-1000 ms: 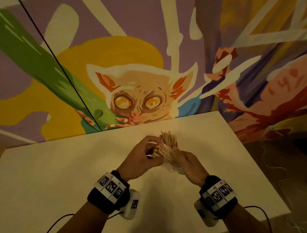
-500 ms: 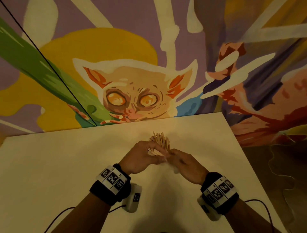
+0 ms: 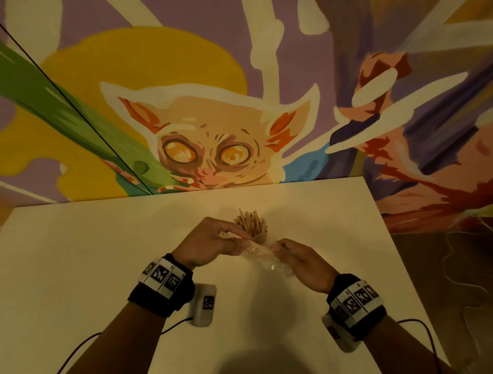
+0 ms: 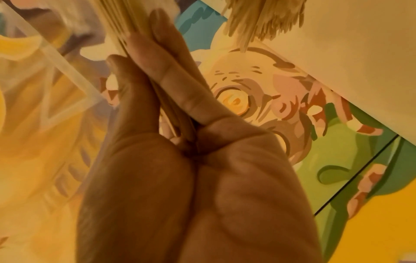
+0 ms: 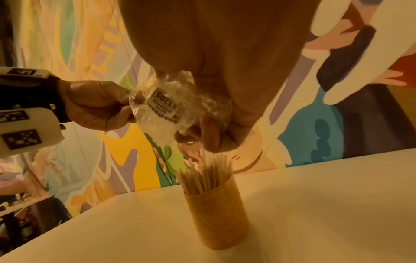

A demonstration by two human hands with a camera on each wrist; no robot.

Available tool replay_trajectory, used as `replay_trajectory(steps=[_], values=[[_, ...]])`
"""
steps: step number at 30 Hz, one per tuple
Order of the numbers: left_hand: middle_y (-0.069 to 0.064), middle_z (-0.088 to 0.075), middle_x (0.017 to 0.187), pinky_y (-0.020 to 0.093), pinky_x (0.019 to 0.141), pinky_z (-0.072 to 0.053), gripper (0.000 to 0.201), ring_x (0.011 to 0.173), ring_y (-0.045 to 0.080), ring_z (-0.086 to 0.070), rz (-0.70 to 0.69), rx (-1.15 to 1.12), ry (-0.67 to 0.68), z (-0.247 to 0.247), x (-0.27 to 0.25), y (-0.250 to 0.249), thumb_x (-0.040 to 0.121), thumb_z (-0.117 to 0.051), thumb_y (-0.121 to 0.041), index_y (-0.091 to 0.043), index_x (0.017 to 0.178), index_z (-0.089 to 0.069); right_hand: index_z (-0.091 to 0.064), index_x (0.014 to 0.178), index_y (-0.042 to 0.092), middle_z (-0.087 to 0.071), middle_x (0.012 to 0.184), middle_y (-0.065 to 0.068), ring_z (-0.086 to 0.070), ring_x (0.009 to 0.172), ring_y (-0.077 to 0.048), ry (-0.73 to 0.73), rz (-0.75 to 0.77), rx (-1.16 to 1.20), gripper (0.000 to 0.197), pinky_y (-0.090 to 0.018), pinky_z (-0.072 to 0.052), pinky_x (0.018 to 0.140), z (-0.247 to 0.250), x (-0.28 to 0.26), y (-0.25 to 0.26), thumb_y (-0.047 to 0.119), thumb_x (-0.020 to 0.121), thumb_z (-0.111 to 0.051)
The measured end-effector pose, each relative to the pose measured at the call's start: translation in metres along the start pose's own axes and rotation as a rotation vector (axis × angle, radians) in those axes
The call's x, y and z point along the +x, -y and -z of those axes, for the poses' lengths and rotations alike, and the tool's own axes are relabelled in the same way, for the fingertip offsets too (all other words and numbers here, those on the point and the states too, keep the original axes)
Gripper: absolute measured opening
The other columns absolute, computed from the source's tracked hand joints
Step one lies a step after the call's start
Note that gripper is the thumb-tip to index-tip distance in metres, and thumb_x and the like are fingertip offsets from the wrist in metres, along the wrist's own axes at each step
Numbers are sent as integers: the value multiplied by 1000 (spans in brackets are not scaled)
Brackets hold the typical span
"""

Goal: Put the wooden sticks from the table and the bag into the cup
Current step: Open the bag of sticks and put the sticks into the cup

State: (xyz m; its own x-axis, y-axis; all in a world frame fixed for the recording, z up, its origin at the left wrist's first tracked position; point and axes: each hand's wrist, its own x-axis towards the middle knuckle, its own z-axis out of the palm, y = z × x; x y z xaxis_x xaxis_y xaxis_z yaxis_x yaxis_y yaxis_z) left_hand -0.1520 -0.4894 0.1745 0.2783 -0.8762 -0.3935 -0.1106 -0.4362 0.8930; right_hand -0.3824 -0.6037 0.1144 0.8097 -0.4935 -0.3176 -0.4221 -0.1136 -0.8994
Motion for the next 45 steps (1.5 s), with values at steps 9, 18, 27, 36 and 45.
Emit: replay_trajectory(steps=[9, 18, 27, 36, 45], values=[[10, -79, 81, 25, 71, -61, 10, 74, 21, -75, -29, 206, -161, 47, 34, -9, 82, -82, -8, -8, 92, -82, -71, 103, 27, -65, 78, 7, -57, 62, -9, -231, -166, 248, 49, -26, -43, 60, 39, -4, -49, 67, 92, -44], [1, -74, 95, 27, 75, -48, 10, 86, 16, -64, -37, 909, 62, -7, 91, 3, 85, -77, -22, -18, 93, -82, -69, 110, 21, -69, 86, -15, -60, 77, -21, -260, -199, 304, 43, -32, -44, 64, 43, -13, -46, 49, 101, -39], [25, -56, 135, 55, 103, -44, 42, 123, 45, -54, -185, 1326, 207, -60, 103, 47, 98, -37, -16, 1, 131, -58, -63, 117, 28, -71, 86, -9, -59, 67, -19, -155, -300, 555, 73, -35, -52, 62, 37, -10, -39, 84, 74, -47], [7, -56, 133, 47, 92, -50, 41, 117, 33, -53, -424, 1346, -47, -45, 84, 57, 97, -40, -40, -25, 131, -56, -61, 130, 16, -71, 98, -20, -65, 81, -26, -57, -191, 736, 49, -39, -50, 77, 41, -20, -23, 29, 83, -68], [-11, -71, 108, 26, 90, -49, 38, 100, 8, -66, -180, 432, 78, -61, 33, -12, 102, -48, -49, -23, 119, -69, -68, 127, 18, -77, 109, 3, -70, 105, -17, -108, -89, 650, 31, -27, -51, 94, 43, -31, -13, 25, 102, -53]])
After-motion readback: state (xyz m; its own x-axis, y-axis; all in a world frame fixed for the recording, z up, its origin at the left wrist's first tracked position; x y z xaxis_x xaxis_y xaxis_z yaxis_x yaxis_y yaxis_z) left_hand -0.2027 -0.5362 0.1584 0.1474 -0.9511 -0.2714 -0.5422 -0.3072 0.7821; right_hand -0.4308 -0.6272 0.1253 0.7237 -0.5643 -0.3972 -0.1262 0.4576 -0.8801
